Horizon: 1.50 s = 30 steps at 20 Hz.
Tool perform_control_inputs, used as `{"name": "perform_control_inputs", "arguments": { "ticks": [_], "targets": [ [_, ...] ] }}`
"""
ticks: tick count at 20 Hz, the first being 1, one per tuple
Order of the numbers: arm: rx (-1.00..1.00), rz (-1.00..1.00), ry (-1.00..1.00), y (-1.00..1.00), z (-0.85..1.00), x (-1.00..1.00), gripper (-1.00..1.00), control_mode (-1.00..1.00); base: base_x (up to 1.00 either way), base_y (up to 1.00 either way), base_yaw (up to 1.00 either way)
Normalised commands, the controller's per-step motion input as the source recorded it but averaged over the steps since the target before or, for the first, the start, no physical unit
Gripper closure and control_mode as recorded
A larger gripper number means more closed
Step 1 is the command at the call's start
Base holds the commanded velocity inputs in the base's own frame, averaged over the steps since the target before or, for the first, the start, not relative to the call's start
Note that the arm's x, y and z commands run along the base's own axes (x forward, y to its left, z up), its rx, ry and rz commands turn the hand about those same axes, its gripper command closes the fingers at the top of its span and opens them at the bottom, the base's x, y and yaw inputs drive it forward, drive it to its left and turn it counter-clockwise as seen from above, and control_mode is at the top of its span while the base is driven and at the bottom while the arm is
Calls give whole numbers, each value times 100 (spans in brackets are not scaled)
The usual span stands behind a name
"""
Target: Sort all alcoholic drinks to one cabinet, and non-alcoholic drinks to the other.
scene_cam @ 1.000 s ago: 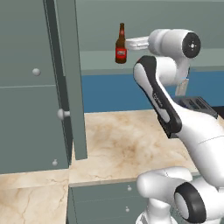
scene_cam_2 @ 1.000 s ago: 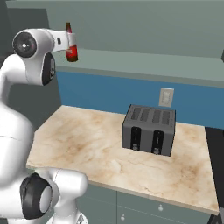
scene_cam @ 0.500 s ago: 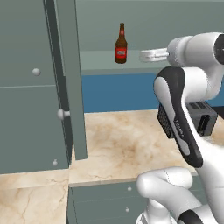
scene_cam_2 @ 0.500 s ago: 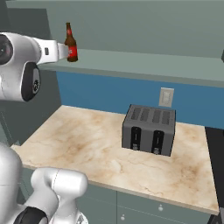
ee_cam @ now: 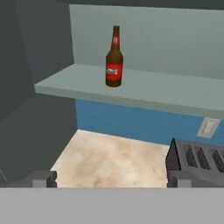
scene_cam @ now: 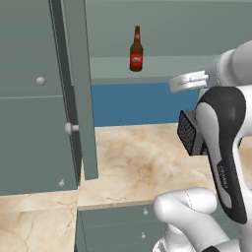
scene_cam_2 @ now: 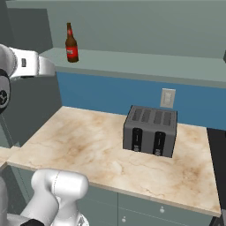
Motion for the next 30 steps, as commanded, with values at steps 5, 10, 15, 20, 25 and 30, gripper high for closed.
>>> {"name": "perform_control_inputs", "arguments": {
  "ticks": [5,10,15,20,25,30],
  "targets": [
    [-9,0,20,0,-38,-36,-100,-100,0,0,0],
    [-7,-1,17,0,-43,-17,-100,-100,0,0,0],
    [-4,-2,14,-5,-34,-3,-100,-100,0,0,0],
    [0,-2,17,-27,-30,-1,-100,-100,0,0,0],
    [0,-2,12,-20,-18,0,-100,-100,0,0,0],
    [0,-4,4,-4,-16,-27,-100,-100,0,0,0]
  ]
}}
